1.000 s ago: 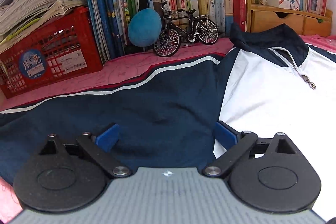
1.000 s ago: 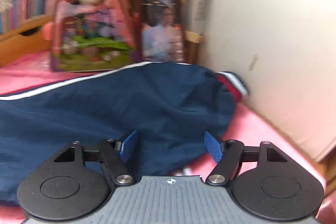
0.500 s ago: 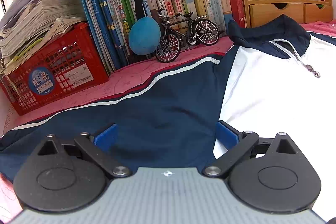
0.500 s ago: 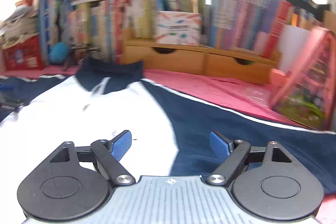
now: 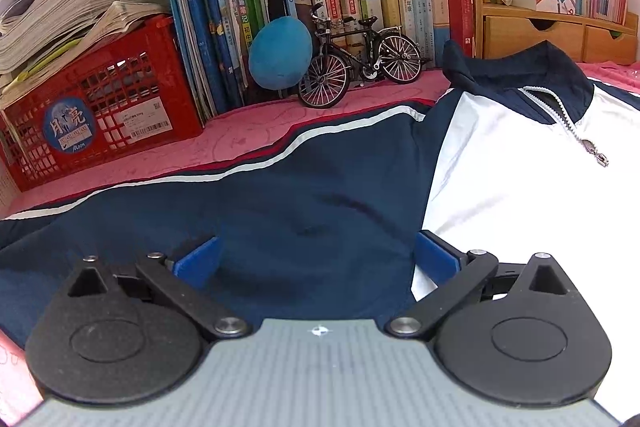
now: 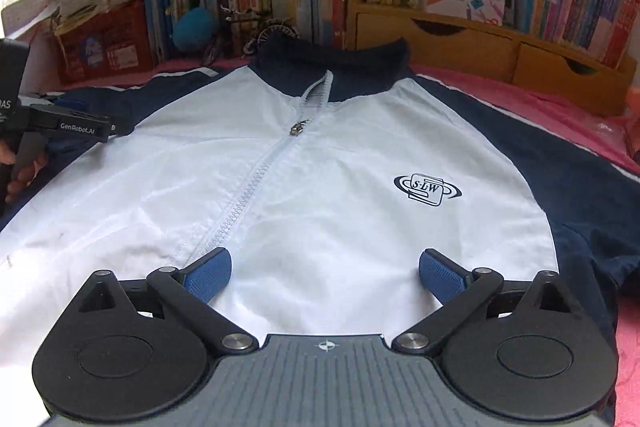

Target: Fold clothes

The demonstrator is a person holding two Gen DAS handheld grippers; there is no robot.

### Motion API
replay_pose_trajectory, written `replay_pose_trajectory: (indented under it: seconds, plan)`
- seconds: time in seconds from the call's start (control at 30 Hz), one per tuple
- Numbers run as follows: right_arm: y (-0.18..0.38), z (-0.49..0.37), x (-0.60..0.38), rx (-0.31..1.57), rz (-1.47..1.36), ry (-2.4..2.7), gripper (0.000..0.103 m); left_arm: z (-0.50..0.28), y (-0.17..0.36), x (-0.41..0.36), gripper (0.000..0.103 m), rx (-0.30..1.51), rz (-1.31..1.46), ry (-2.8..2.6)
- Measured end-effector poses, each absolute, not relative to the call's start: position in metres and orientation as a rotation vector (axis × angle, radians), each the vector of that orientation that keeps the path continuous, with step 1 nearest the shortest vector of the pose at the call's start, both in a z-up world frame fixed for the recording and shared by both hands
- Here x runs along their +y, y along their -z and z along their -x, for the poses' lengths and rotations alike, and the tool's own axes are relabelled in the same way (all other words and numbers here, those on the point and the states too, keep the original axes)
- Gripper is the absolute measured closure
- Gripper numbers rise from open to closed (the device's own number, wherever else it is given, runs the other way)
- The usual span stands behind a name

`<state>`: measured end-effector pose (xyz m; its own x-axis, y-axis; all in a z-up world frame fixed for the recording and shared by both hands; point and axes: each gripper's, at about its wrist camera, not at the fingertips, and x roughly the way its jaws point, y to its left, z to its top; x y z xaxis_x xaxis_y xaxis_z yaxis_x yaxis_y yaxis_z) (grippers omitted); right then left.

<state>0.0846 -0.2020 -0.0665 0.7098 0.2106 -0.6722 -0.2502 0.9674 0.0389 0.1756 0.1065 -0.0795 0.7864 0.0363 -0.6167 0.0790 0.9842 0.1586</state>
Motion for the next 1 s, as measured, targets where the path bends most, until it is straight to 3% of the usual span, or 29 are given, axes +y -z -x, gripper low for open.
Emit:
replay_pose_trajectory:
  seconds: [0.13, 0.27, 0.47, 0.67, 0.87, 1.0]
  plan:
    - [0.069, -0.082, -0.197, 0.725, 0.071, -0.231, 0.0, -0.176, 0.079, 0.11, 0.0, 0.678, -0.149, 0.022]
    - [0.069, -0.082, -0.199, 0.726, 0.065, -0.233, 0.0, -0.168, 0.066, 0.105, 0.018, 0.68, -0.12, 0.034]
    - [0.069, -0.082, -0.201, 0.725, 0.064, -0.235, 0.0, -0.124, 0.033, 0.071, 0.018, 0.607, -0.11, 0.212]
    - [0.07, -0.082, -0.199, 0.724, 0.064, -0.233, 0.0, -0.095, 0.065, 0.05, 0.016, 0.747, -0.204, 0.215]
    - [0.071, -0.081, -0.199, 0.723, 0.063, -0.233, 0.0, -0.072, 0.071, 0.09, 0.01, 0.682, -0.27, -0.011]
    - [0.071, -0.081, -0.199, 0.723, 0.063, -0.234, 0.0, -0.053, 0.05, 0.106, 0.022, 0.643, -0.24, -0.118]
